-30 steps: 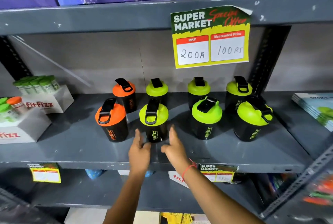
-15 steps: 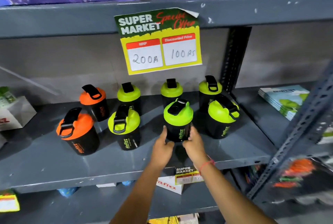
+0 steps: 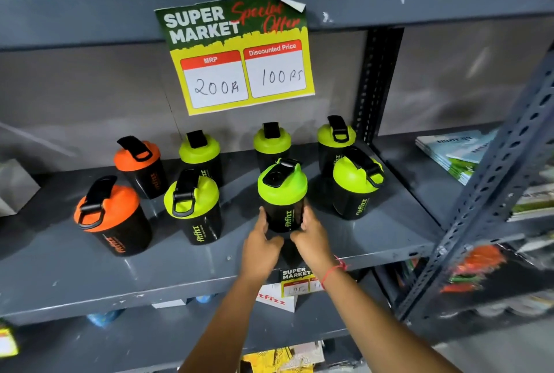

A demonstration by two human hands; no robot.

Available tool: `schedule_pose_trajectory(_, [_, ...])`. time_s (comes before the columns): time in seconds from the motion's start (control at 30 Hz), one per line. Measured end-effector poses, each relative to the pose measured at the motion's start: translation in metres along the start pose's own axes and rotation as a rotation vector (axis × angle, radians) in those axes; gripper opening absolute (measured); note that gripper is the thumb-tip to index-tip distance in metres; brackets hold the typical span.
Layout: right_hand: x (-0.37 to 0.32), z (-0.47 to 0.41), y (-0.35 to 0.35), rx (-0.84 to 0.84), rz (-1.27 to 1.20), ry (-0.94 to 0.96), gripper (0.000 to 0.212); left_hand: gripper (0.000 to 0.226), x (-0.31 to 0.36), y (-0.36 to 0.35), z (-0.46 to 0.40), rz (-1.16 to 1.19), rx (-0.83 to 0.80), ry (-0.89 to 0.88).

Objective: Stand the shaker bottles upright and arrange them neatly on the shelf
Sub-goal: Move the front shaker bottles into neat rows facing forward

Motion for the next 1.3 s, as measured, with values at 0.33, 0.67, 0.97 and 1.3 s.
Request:
schedule_pose_trajectory(0.33, [0.022, 0.013, 0.077, 0.801, -0.440, 0.058, 0.038, 0.032, 0.017, -0.062, 0.049, -0.064, 0.169, -0.299])
schedule_pose_trajectory(0.67, [0.026, -0.028, 0.121, 0.292, -0.127, 0.029, 0.060, 0.082, 0.034, -0.119, -0.028, 0.124, -0.223, -0.005])
schedule_pose_trajectory(0.97, [0.042, -0.035, 0.122, 0.298, -0.139, 0.054, 0.075, 0.068, 0.031, -0.127, -0.028, 0.267, -0.171, 0.019])
schedule_pose_trajectory(1.3, [0.044, 0.001, 0.131, 0.441, -0.455, -0.122, 0.064, 0.055, 0.036, -0.098, 0.007, -0.015, -0.111, -0.039])
Point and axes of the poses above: each hand's wrist, its own z-axis away from the middle knuckle, its own y-axis out of the back of the hand, x = y × z, the point moved 1 cm from there along -z, towards the middle knuckle, and after that the axes turned 1 degree about z, right-handed, at the moved point
